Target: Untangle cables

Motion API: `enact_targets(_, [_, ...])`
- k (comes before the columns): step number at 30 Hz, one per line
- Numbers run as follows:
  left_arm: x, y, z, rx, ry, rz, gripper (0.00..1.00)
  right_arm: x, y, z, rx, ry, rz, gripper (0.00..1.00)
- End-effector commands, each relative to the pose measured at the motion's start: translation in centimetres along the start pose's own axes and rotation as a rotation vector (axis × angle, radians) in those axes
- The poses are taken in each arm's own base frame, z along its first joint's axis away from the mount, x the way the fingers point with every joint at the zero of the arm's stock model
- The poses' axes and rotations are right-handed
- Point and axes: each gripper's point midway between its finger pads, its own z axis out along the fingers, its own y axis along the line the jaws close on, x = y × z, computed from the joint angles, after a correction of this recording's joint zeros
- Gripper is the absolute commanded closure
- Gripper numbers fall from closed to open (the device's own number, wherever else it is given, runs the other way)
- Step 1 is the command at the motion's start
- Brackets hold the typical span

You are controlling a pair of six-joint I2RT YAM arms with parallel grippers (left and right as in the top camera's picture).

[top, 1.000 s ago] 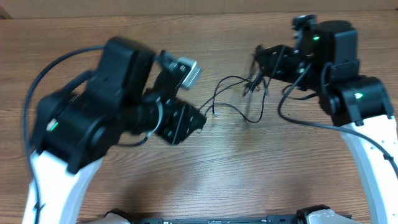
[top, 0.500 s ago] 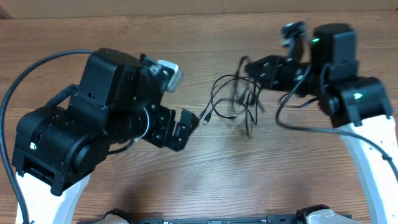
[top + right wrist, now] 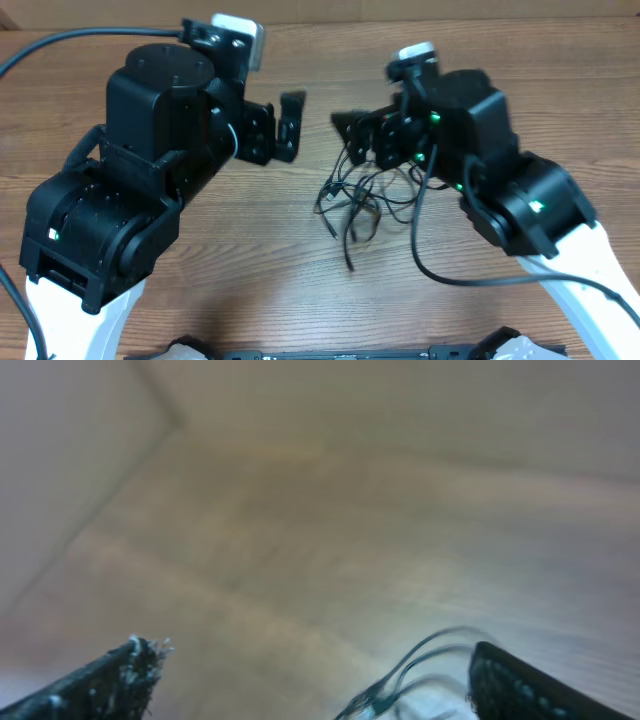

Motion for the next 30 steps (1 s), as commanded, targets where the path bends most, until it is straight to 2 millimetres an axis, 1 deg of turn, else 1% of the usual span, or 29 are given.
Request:
enact_targets(1, [-1.6,3.6,-0.8,-0.218,-0.073,0.026,0.00,-3.9,-2.5,-3.1,0.166,-0.167,-0.084,0.00])
enact_targets(4, [-1.7,5.4,-1.3,-0.325,-0.082,0.030,0.00,-5.8,-3.3,-4.2,0.233,-0.249,-0.141,0.00])
enact_targets(6, [-1.2,6.0,-1.5,-0.363,-0.064,0.037,0.00,-7.0,-4.5,-4.8,0.318,-0.297,-0.162,0.00])
enact_targets(8, [-0.8,6.1,-1.5,-0.366,-0.045,0.043,0.00,-7.1,-5.5,-4.9,0.381,-0.303,-0.158,0.00])
enact_targets(10, [-0.3,6.1,-1.4,-0.362,-0.027,0.047,0.00,-6.0,-6.2,-4.2,0.410,-0.251,-0.153,0.00])
enact_targets(12, [-0.1,6.0,-1.4,-0.357,-0.017,0.049,0.00,-4.2,-7.2,-3.1,0.432,-0.181,-0.081,0.00])
enact_targets(14, [0.0,6.0,-1.4,-0.358,-0.014,0.044,0.00,-1.7,-8.8,-1.5,0.473,-0.098,0.065,0.00])
enact_targets(15, [0.0,6.0,-1.4,-0.358,-0.016,0.043,0.00,0.8,-10.4,0.0,0.525,-0.021,0.194,0.00])
enact_targets(17, [0.0,5.9,-1.4,-0.353,-0.015,0.043,0.01,3.6,-11.6,1.6,0.585,0.069,0.304,0.00])
enact_targets(18, [0.0,5.7,-1.3,-0.341,-0.011,0.043,0.00,5.8,-12.0,2.6,0.615,0.136,0.378,0.00])
enact_targets(20, [0.2,5.4,-1.2,-0.319,-0.004,0.044,0.00,8.3,-11.9,3.9,0.626,0.224,0.466,0.00])
enact_targets(21, [0.3,5.1,-1.1,-0.298,0.000,0.043,0.00,11.0,-10.9,5.4,0.599,0.334,0.545,0.00])
enact_targets(22, [0.3,4.9,-1.1,-0.292,0.002,0.044,0.00,12.1,-10.3,6.1,0.578,0.384,0.572,0.00])
enact_targets(24, [0.4,4.8,-1.0,-0.283,0.004,0.043,0.00,13.7,-9.2,7.4,0.533,0.466,0.614,0.00])
enact_targets(26, [0.5,4.6,-1.0,-0.270,0.011,0.044,0.00,14.9,-8.8,8.3,0.528,0.512,0.667,0.00])
enact_targets(28, [0.8,4.3,-0.9,-0.252,0.022,0.045,0.00,15.9,-8.9,9.0,0.552,0.536,0.711,0.00])
enact_targets(30, [1.1,4.1,-0.8,-0.240,0.036,0.048,0.00,16.7,-9.2,9.6,0.578,0.553,0.735,0.02])
